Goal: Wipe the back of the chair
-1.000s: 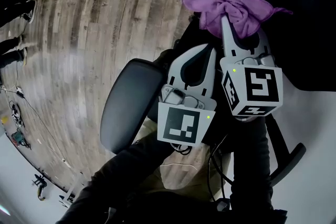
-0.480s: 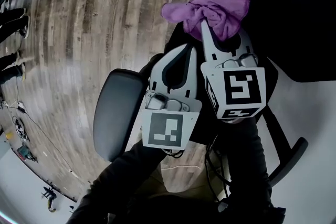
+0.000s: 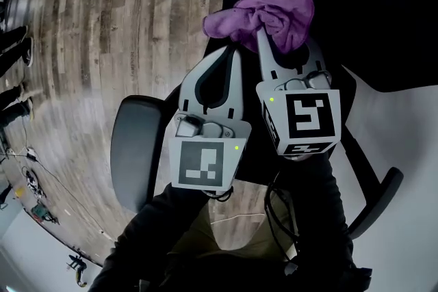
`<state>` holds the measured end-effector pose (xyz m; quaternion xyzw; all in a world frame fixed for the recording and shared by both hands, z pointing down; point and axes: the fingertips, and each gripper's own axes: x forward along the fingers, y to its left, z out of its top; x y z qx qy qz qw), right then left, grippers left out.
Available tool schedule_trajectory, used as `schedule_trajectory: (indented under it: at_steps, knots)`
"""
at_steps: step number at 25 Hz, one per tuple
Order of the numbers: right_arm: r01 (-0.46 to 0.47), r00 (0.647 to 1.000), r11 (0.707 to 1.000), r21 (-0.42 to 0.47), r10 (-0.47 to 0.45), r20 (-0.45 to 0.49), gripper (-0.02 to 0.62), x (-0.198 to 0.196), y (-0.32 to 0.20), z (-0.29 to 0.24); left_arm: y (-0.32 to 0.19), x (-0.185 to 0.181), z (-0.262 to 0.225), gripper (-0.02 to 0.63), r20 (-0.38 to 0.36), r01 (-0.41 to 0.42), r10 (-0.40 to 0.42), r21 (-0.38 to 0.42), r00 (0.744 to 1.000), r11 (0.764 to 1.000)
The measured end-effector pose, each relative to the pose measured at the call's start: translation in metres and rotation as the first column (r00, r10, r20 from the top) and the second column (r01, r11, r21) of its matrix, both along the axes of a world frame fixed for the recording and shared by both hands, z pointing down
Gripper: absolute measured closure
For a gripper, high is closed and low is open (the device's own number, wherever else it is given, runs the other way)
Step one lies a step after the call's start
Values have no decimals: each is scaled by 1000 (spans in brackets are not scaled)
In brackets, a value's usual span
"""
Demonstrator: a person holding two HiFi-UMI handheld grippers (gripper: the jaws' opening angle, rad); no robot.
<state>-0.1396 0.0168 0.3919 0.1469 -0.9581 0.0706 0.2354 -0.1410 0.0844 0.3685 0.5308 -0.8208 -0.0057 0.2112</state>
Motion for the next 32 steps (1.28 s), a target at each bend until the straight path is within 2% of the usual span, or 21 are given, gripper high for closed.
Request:
schedule_trajectory:
  at_steps: [15, 32]
  knots:
    - [-124, 992, 992, -2, 124, -16, 532, 70, -40, 9, -58, 38, 2, 609, -3, -136, 136, -1, 991, 991]
    - [-193, 981, 981, -5, 193, -3, 532, 131, -78, 8, -125, 100, 25, 609, 17, -305, 306, -42, 952, 951]
